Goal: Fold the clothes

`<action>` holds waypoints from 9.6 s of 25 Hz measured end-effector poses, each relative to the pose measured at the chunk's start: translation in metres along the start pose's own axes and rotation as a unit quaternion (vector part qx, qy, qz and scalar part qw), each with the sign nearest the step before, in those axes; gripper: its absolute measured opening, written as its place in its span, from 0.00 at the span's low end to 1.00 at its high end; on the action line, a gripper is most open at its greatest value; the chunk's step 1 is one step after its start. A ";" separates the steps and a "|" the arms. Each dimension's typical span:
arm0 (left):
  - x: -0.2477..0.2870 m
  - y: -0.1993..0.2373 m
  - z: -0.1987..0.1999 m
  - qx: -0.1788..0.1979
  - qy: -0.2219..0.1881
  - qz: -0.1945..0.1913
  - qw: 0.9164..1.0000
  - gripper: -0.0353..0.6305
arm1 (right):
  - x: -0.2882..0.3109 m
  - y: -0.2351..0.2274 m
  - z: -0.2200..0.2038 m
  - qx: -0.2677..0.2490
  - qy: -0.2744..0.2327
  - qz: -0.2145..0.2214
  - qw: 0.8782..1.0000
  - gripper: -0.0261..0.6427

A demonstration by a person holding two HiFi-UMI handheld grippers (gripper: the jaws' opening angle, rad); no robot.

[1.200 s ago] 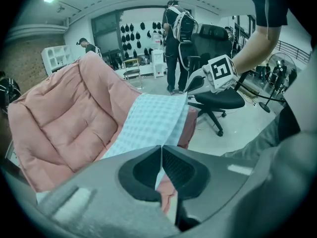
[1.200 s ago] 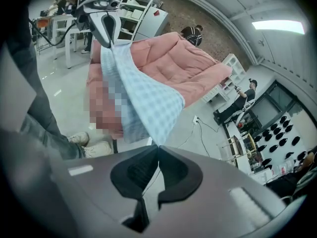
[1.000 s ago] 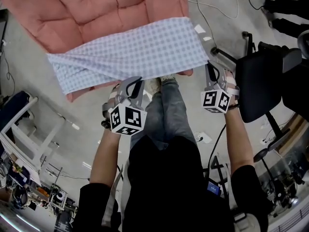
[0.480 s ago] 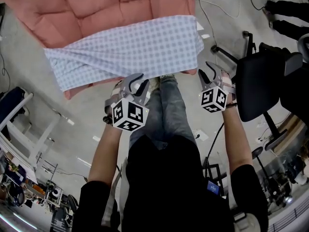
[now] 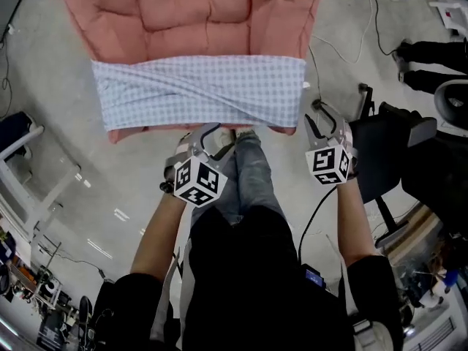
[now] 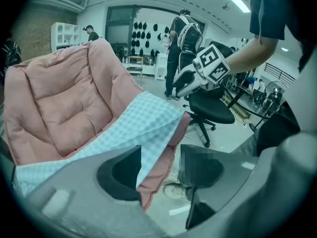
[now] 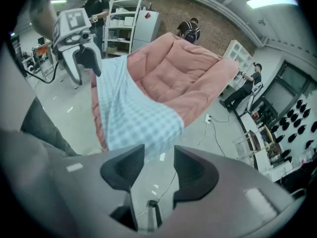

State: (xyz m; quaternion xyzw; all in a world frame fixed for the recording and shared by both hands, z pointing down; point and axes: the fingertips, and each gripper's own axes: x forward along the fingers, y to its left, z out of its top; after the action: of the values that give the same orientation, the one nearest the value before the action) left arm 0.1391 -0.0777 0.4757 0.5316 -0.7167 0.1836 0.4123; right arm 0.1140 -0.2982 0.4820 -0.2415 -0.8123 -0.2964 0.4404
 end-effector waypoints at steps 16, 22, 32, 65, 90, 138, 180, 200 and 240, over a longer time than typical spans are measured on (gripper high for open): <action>-0.224 0.151 0.036 -0.117 -0.024 0.187 0.975 0.31 | -0.008 -0.022 0.331 -0.131 -0.192 0.109 0.966 0.27; -0.278 0.182 0.023 -0.174 -0.032 0.246 0.953 0.28 | -0.015 0.004 0.408 -0.143 -0.238 0.171 0.945 0.21; -0.321 0.242 -0.065 -0.193 -0.035 0.239 0.951 0.24 | 0.022 0.100 0.466 -0.158 -0.206 0.220 0.940 0.20; -0.109 0.469 -0.215 0.155 0.074 -0.147 0.974 0.35 | 0.150 0.185 0.463 0.101 -0.013 0.064 0.993 0.17; -0.143 0.450 -0.234 0.211 0.114 -0.153 0.959 0.12 | 0.170 0.201 0.428 0.030 0.032 0.083 0.996 0.18; -0.190 0.283 -0.388 -0.049 0.125 0.133 0.982 0.17 | 0.121 0.332 0.333 -0.213 -0.027 0.101 0.971 0.09; -0.272 0.276 -0.021 0.054 -0.094 -0.045 0.993 0.25 | -0.021 0.174 0.361 0.199 -0.035 -0.034 0.979 0.29; -0.230 0.279 0.041 0.253 -0.047 -0.276 0.926 0.24 | -0.031 0.185 0.340 0.668 -0.104 -0.312 0.668 0.28; 0.073 0.215 -0.056 0.202 0.134 -0.347 0.906 0.47 | 0.144 0.233 0.175 0.846 -0.211 -0.248 0.423 0.41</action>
State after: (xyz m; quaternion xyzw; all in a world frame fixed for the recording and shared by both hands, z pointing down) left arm -0.0418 -0.0036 0.6040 0.7888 -0.3727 0.2393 0.4262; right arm 0.0952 0.0071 0.5916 0.4091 -0.7470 0.5035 0.1454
